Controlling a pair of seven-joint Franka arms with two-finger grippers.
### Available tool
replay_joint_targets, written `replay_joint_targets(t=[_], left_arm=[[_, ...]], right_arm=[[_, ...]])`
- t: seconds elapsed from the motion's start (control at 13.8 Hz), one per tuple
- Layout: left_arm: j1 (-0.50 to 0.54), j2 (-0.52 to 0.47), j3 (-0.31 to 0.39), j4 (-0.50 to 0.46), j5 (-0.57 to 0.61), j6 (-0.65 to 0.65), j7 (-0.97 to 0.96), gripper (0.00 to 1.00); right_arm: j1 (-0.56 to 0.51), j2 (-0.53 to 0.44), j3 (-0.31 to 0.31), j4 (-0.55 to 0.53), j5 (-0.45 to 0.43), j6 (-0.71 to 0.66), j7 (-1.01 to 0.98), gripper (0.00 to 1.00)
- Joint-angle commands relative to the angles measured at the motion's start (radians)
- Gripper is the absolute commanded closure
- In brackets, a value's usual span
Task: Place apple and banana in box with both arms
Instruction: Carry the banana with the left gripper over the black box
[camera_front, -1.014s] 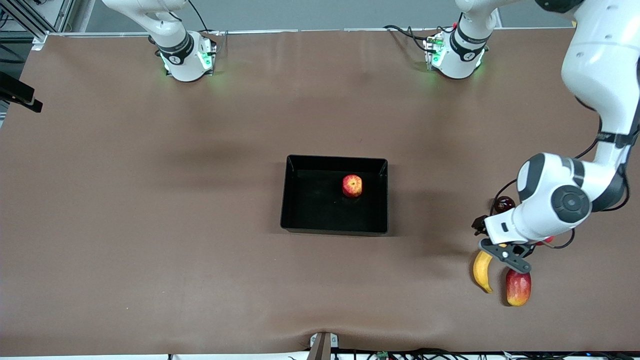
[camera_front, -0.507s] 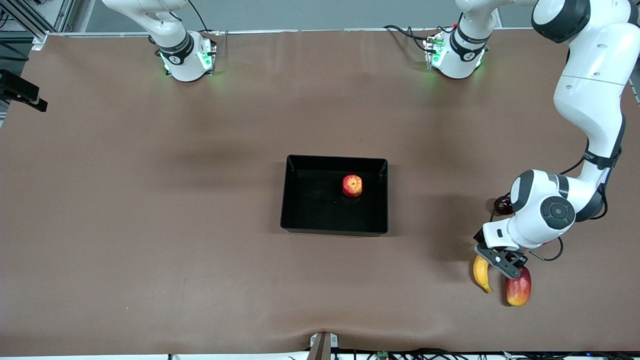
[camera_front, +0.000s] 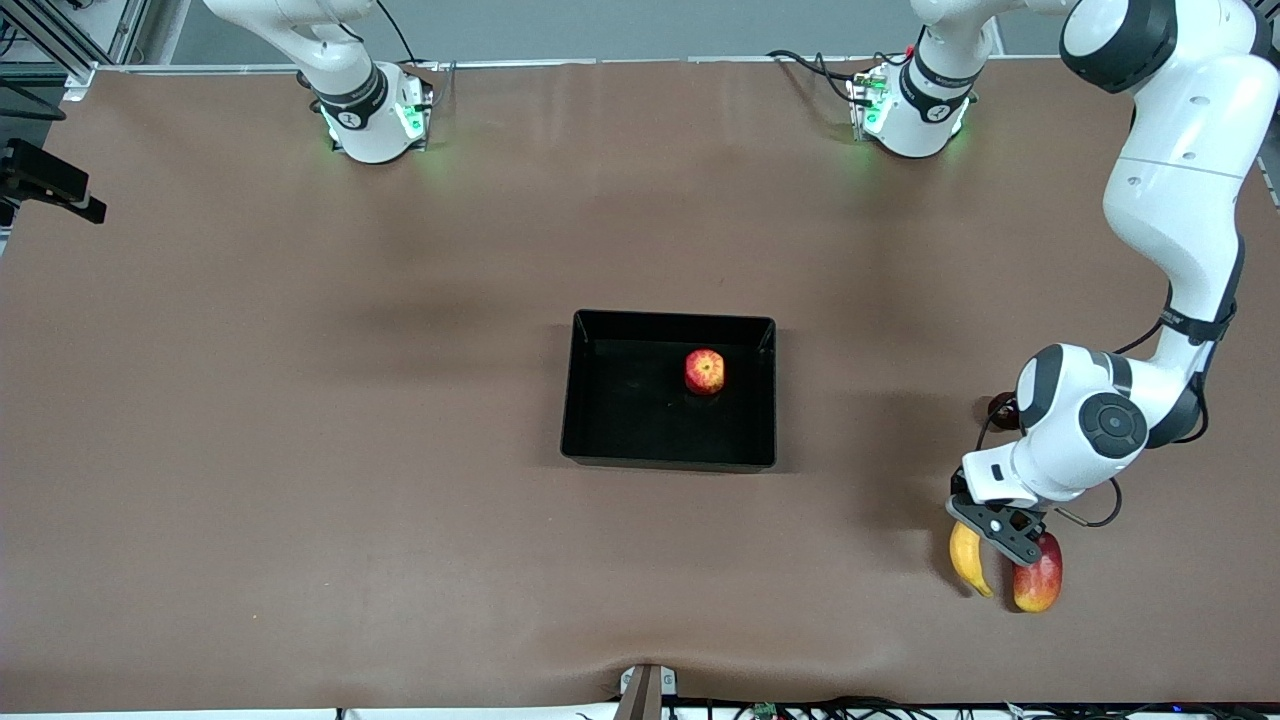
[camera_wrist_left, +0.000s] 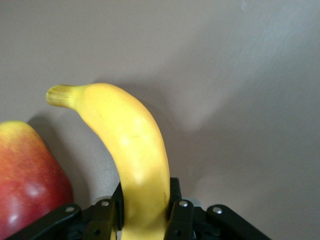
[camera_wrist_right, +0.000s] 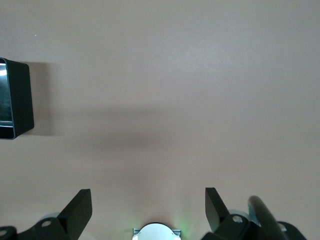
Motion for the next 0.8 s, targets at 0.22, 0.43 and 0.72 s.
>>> replay_joint_targets(t=[0.22,0.43,0.72], left_arm=[[-0.058,-0.073,-0.203,0.111,-0.045,-0.331,-0.303,1.0],[-0.144,-0.08,-0.248,0.127,-0.043,-0.409,-0.53,1.0],[-0.261,-0.079,-0.283,0.127,-0.034,-0.409,-0.806,1.0]], right_arm=[[0.007,-0.021,-0.01,-0.021,0.013,0.003,-0.009,0.0],[0.013,-0.023,-0.017,-0.034,0.013,0.026,-0.009,0.0],[0.013,-0.017,-0.035,-0.037,0.013,0.059,-0.009,0.0]])
